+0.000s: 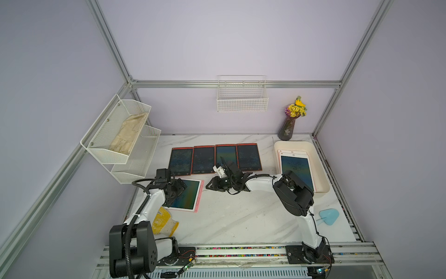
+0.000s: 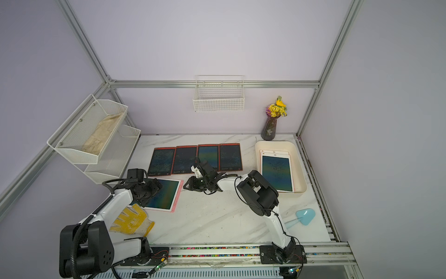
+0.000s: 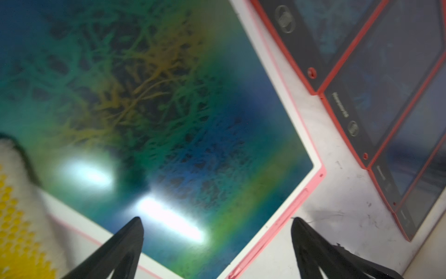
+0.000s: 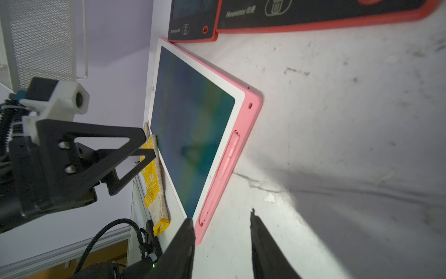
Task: Take out the writing tablet from the storage box
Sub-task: Adjust the writing tablet at the center of the board, then adjust the distractor at the corner of the board.
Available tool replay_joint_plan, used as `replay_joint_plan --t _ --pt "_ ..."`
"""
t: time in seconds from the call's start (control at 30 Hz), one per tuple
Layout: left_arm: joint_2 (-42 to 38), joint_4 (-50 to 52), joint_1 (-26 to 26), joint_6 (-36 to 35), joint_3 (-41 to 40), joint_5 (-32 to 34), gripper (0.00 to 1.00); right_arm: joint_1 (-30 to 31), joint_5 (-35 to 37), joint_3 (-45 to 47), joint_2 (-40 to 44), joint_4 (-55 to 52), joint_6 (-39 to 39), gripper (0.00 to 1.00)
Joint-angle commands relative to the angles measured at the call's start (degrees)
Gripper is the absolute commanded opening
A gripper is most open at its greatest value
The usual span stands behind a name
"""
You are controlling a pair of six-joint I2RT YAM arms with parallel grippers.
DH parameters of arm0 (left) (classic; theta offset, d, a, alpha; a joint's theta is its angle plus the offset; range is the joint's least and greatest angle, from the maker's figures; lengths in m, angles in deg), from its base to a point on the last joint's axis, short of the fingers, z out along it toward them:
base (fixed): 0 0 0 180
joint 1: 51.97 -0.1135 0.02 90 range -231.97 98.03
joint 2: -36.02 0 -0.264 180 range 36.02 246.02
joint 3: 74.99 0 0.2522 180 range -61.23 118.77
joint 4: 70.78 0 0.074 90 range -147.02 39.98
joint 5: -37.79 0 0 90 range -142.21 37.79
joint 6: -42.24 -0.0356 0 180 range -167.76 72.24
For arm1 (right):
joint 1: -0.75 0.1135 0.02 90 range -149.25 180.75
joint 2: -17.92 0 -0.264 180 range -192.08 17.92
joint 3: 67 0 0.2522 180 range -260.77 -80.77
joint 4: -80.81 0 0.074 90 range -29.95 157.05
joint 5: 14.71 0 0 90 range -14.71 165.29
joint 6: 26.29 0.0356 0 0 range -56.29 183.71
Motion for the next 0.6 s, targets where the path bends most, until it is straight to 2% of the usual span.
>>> replay_joint_plan --t 0.0,0.13,0.4,0.57 --pt "-5.27 0.52 -2.33 4.99 -5.32 1.54 0.95 0.10 -0.21 1.13 3.69 -0.46 -1.27 0.41" --pt "-12.99 0.19 -4.99 8.99 -11.18 1.99 0.97 0.15 0.41 1.06 4.55 -1.41 -1.56 0.41" --pt "-26.54 6.65 -6.34 15.09 -17.04 9.25 1.00 0.15 0.89 0.67 4.94 -2.25 -1.58 0.41" --pt "-32.00 9.61 -9.61 17.88 -20.86 8.57 1.00 0.12 1.43 0.47 5.33 -3.13 -1.89 0.41"
